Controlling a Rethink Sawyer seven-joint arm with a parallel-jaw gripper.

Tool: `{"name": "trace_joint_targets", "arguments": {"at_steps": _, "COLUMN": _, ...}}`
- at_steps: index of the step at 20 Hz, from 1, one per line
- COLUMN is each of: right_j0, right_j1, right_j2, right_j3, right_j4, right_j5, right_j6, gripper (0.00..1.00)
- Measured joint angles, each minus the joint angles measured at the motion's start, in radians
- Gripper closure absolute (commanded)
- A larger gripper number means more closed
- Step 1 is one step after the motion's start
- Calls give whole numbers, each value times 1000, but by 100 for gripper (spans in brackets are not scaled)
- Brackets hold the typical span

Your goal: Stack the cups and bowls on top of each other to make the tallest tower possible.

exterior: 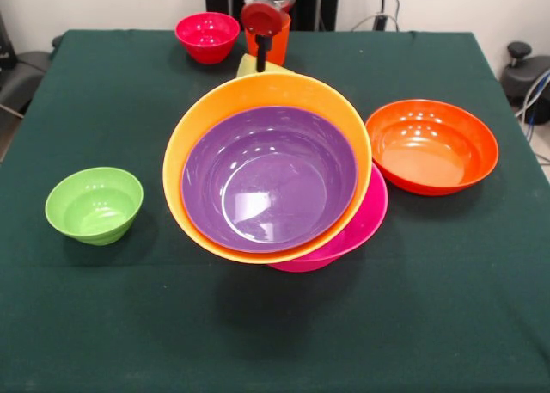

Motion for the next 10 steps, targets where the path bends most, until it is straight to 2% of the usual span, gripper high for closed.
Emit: {"name": "trace_joint_targets", "arguments": {"at_steps": 10, "right_j0": 2, "right_j1": -32, "right_j2": 20, "right_j3": 87, "right_j4": 0, "right_j5": 0, "right_j6": 0, "gripper": 0}}
